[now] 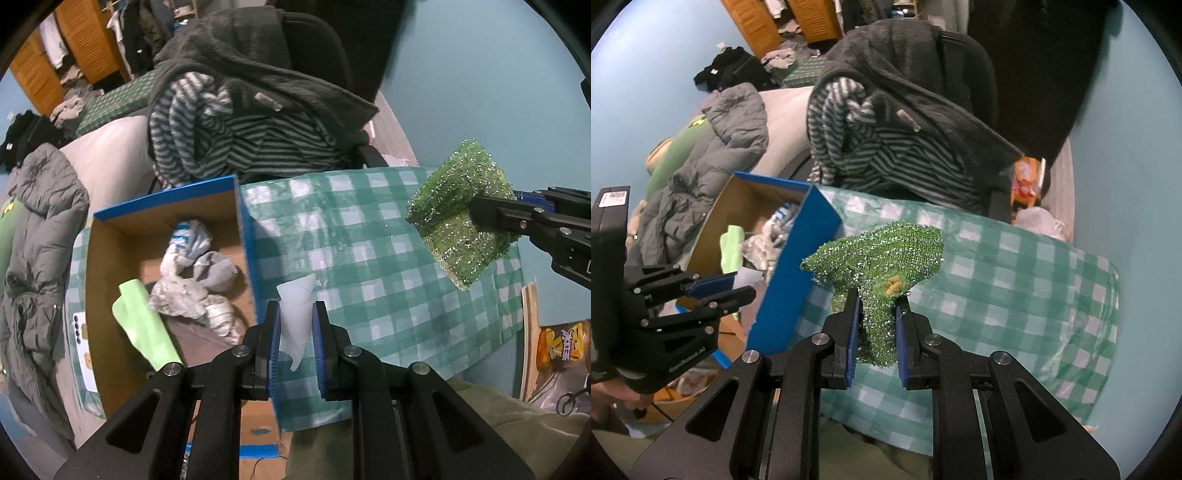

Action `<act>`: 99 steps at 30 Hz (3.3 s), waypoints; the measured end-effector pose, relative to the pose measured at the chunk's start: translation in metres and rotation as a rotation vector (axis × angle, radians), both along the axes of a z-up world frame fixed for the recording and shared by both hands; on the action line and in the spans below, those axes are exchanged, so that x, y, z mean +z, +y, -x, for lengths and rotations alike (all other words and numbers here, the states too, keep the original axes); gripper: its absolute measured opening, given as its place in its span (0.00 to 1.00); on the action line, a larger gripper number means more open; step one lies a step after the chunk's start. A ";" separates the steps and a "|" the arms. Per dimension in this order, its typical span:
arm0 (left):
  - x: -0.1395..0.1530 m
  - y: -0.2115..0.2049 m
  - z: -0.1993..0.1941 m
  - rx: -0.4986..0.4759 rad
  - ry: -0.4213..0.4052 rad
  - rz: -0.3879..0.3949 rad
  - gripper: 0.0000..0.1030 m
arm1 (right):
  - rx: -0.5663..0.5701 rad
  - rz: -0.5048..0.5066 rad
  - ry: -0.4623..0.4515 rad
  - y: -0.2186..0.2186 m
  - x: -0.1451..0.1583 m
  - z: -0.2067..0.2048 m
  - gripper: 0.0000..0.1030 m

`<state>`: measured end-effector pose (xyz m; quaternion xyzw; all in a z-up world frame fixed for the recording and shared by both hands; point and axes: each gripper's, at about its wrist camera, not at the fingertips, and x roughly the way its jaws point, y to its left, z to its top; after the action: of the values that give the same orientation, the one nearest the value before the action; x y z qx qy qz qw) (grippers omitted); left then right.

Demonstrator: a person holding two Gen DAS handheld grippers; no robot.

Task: Organize soft objects

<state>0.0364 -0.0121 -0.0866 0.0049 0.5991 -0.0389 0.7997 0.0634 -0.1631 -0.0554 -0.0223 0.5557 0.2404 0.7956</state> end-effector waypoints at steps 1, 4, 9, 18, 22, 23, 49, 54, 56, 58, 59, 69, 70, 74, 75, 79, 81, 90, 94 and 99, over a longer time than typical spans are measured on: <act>0.000 0.006 0.001 0.012 0.001 0.003 0.16 | 0.008 -0.002 0.000 0.005 0.000 -0.001 0.14; 0.001 0.017 0.003 0.035 0.000 0.001 0.16 | 0.035 -0.007 -0.002 0.022 0.001 -0.004 0.14; 0.001 0.041 0.007 0.083 0.000 -0.003 0.16 | 0.089 -0.013 0.000 0.051 -0.001 -0.007 0.14; -0.003 0.089 0.015 0.170 0.014 -0.023 0.16 | 0.191 -0.035 0.008 0.107 -0.006 -0.014 0.14; -0.010 0.109 0.017 0.212 0.033 -0.036 0.16 | 0.236 -0.035 0.014 0.134 -0.009 -0.017 0.14; -0.012 0.114 0.019 0.224 0.039 -0.038 0.16 | 0.247 -0.034 0.018 0.141 -0.010 -0.018 0.14; -0.056 0.172 0.039 0.357 0.129 -0.055 0.17 | 0.363 0.027 0.080 0.232 -0.048 -0.018 0.15; -0.052 0.177 0.040 0.370 0.123 -0.061 0.20 | 0.361 0.040 0.074 0.240 -0.050 -0.017 0.23; -0.049 0.178 0.041 0.376 0.115 -0.066 0.37 | 0.361 0.042 0.071 0.241 -0.050 -0.018 0.27; -0.044 0.178 0.042 0.376 0.095 -0.070 0.45 | 0.356 0.041 0.060 0.241 -0.049 -0.018 0.28; -0.041 0.177 0.042 0.371 0.082 -0.069 0.46 | 0.356 0.050 0.051 0.242 -0.048 -0.018 0.31; -0.026 0.173 0.044 0.374 0.075 -0.085 0.55 | 0.308 0.048 0.014 0.224 -0.029 -0.022 0.54; -0.022 0.172 0.044 0.378 0.071 -0.084 0.58 | 0.302 0.044 0.011 0.221 -0.025 -0.022 0.56; -0.004 0.170 0.044 0.383 0.034 -0.084 0.70 | 0.277 0.022 0.008 0.210 -0.010 -0.024 0.62; 0.000 0.169 0.045 0.384 0.024 -0.082 0.71 | 0.271 0.012 0.007 0.207 -0.006 -0.025 0.63; 0.015 0.165 0.042 0.389 0.001 -0.071 0.73 | 0.251 -0.018 0.004 0.195 0.010 -0.027 0.64; 0.021 0.160 0.040 0.389 -0.004 -0.071 0.73 | 0.244 -0.023 -0.008 0.189 0.019 -0.027 0.65; 0.058 0.136 0.031 0.369 -0.063 -0.102 0.81 | 0.180 -0.021 -0.089 0.154 0.056 -0.030 0.66; 0.068 0.123 0.023 0.345 -0.077 -0.090 0.82 | 0.125 -0.008 -0.117 0.131 0.066 -0.029 0.66; 0.077 0.107 0.017 0.322 -0.084 -0.095 0.82 | 0.077 0.003 -0.132 0.105 0.076 -0.026 0.66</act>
<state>0.0196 0.0950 -0.0096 -0.0519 0.5595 0.1184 0.8187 0.0895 -0.0585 0.0202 -0.0605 0.5012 0.2681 0.8205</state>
